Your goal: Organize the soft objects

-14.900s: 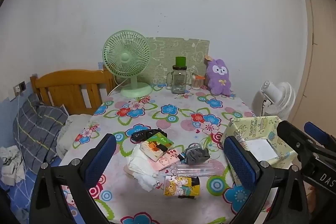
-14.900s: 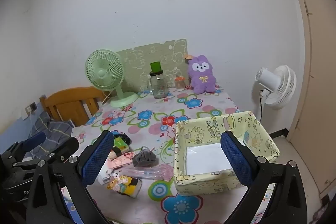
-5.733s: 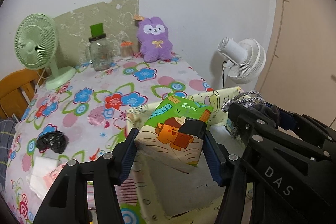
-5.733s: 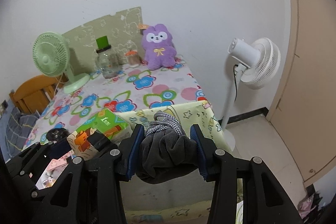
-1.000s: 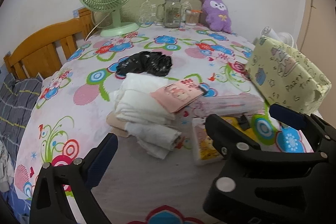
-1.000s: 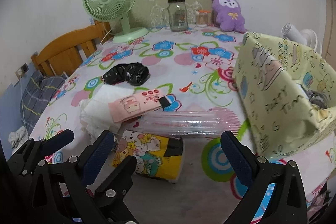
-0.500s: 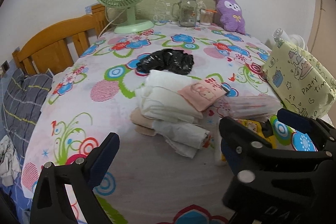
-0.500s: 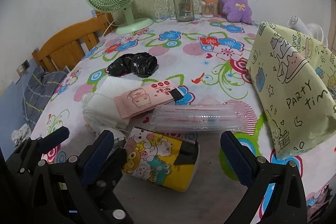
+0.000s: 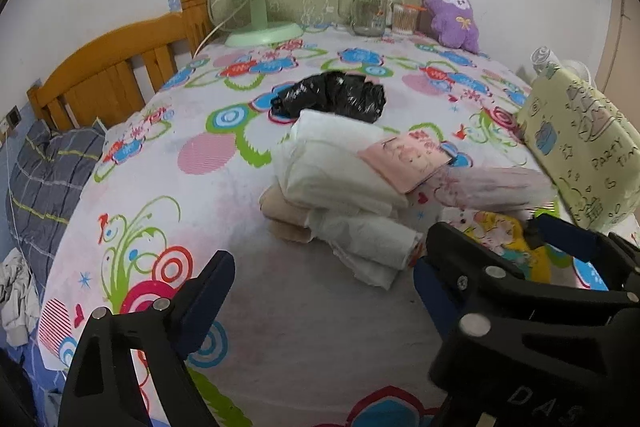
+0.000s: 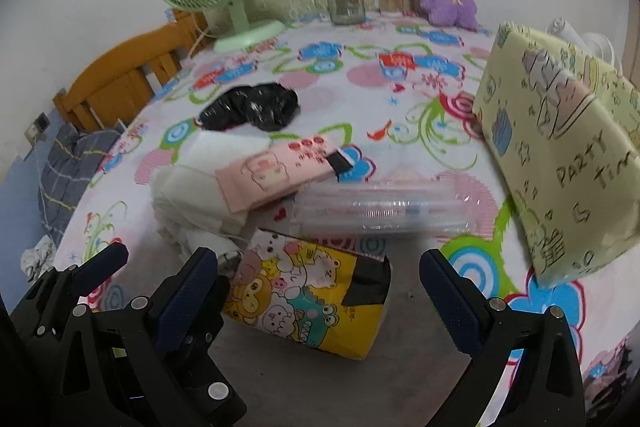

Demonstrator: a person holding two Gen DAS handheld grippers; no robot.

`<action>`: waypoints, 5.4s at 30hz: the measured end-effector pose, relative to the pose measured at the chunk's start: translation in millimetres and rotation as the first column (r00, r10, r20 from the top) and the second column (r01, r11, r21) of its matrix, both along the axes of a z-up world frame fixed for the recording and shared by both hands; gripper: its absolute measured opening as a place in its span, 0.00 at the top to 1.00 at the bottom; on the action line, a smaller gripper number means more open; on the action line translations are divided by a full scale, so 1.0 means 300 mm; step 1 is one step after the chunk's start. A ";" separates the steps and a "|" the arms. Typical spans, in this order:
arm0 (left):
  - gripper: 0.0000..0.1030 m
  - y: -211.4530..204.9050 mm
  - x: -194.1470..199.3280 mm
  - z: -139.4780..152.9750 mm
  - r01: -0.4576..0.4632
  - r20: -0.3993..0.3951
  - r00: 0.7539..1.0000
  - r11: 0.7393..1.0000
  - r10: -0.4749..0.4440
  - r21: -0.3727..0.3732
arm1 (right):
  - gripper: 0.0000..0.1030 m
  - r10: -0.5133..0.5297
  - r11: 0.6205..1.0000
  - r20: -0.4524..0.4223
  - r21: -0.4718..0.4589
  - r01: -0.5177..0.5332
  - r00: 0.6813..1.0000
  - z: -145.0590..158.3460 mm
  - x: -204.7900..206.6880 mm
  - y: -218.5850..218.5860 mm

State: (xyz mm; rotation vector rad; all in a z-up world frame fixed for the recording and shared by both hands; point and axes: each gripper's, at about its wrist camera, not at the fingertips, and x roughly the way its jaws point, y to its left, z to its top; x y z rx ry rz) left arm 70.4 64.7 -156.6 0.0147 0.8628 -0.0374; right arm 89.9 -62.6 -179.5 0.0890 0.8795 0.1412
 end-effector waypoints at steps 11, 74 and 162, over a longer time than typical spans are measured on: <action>0.11 -0.027 0.038 -0.015 0.028 -0.003 1.000 1.000 -0.028 -0.007 | 0.22 -0.019 1.000 -0.001 -0.017 0.019 1.000 -0.004 0.014 -0.002; 0.70 -0.126 -0.121 0.300 0.014 0.197 0.980 0.999 -0.007 -0.038 | 0.27 0.011 0.999 0.214 0.046 -0.021 0.977 0.307 -0.135 -0.069; 0.45 -0.918 0.178 0.303 0.288 0.181 0.937 0.954 -0.298 0.077 | 0.27 -0.227 0.974 0.208 0.037 0.224 0.952 0.306 0.104 -0.863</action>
